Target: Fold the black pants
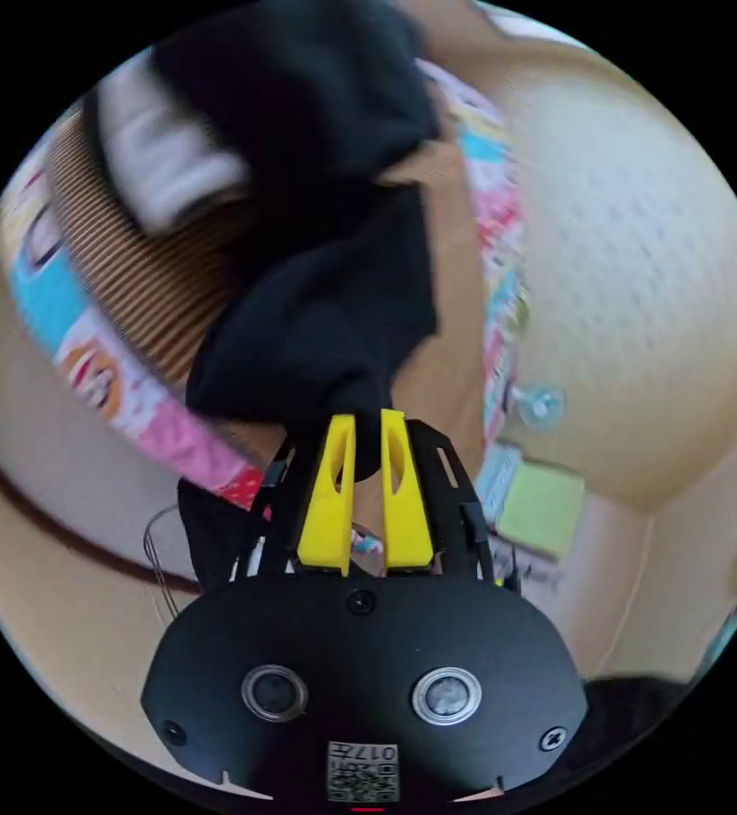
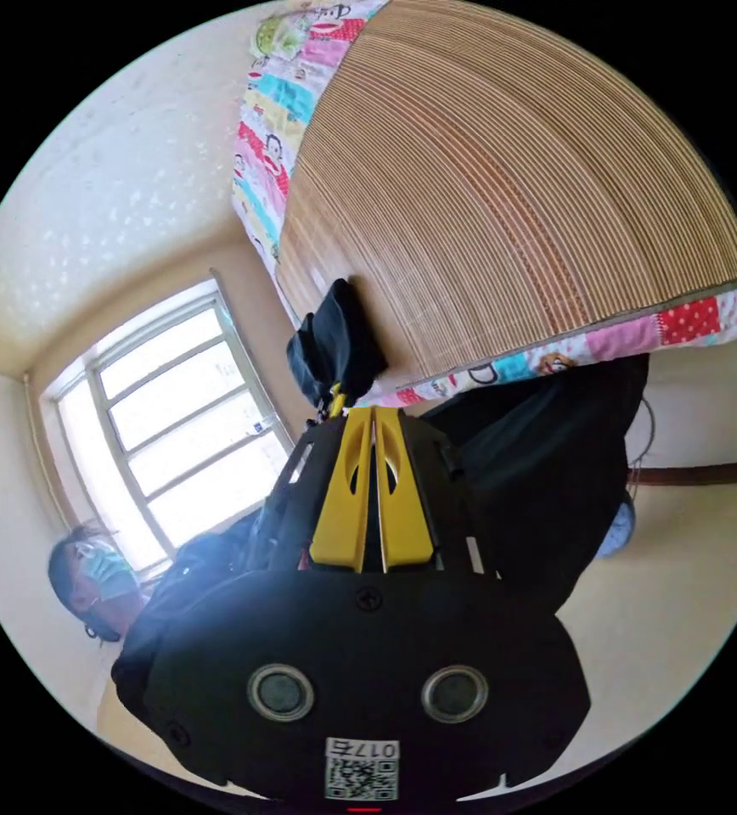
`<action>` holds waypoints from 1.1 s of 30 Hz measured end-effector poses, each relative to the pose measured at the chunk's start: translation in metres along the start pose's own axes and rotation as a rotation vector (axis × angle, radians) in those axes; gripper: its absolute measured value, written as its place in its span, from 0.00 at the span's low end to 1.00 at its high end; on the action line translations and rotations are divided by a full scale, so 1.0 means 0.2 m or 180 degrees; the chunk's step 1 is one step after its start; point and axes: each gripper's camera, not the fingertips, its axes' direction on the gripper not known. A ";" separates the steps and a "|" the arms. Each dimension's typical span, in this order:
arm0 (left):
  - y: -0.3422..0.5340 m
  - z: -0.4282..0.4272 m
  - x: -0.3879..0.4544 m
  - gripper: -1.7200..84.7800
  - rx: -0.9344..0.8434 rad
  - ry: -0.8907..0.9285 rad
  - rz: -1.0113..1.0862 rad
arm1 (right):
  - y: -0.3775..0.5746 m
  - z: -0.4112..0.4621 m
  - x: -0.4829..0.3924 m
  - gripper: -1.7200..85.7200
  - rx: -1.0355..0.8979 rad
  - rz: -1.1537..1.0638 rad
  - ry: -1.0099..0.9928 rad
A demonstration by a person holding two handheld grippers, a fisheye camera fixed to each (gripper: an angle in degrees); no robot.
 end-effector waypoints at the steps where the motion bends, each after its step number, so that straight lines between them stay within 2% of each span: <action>1: 0.03 0.01 0.17 0.07 -0.0190 0.0182 0.0538 | 0.01 -0.01 0.00 0.02 0.0072 0.0001 -0.0136; 2: 0.08 0.04 0.35 0.07 -0.0366 0.0343 0.1051 | 0.03 -0.02 0.01 0.02 0.0197 -0.0006 -0.0393; 5: 0.18 0.19 0.68 0.05 -0.0650 0.0386 0.1738 | 0.03 -0.02 -0.01 0.02 0.0324 -0.0019 -0.0630; 10: 0.48 0.60 0.97 0.02 -0.1201 0.0151 0.2511 | -0.03 0.13 -0.12 0.03 0.0148 -0.0050 -0.0161; 14: 0.87 0.84 1.00 0.02 -0.1991 -0.0119 0.3056 | -0.17 0.43 -0.35 0.06 -0.0334 -0.0488 0.0664; 19: 1.19 0.88 0.89 0.01 -0.2505 -0.0097 0.3268 | -0.47 0.95 -0.63 0.17 -0.0644 -0.1124 0.1723; 23: 1.35 0.82 0.78 0.02 -0.2523 -0.0042 0.3209 | -0.82 1.41 -0.72 0.23 -0.0774 -0.1385 0.2386; 26: 1.42 0.77 0.70 0.02 -0.2439 -0.0038 0.3093 | -1.08 1.66 -0.62 0.23 -0.1066 -0.1398 0.2329; 30: 1.46 0.72 0.61 0.03 -0.2356 -0.0017 0.2899 | -1.29 1.84 -0.35 0.18 -0.1459 -0.0964 0.2136; 33: 1.43 0.62 0.53 0.06 -0.2254 -0.0026 0.2764 | -1.27 1.77 -0.27 0.13 -0.1230 -0.0684 0.1863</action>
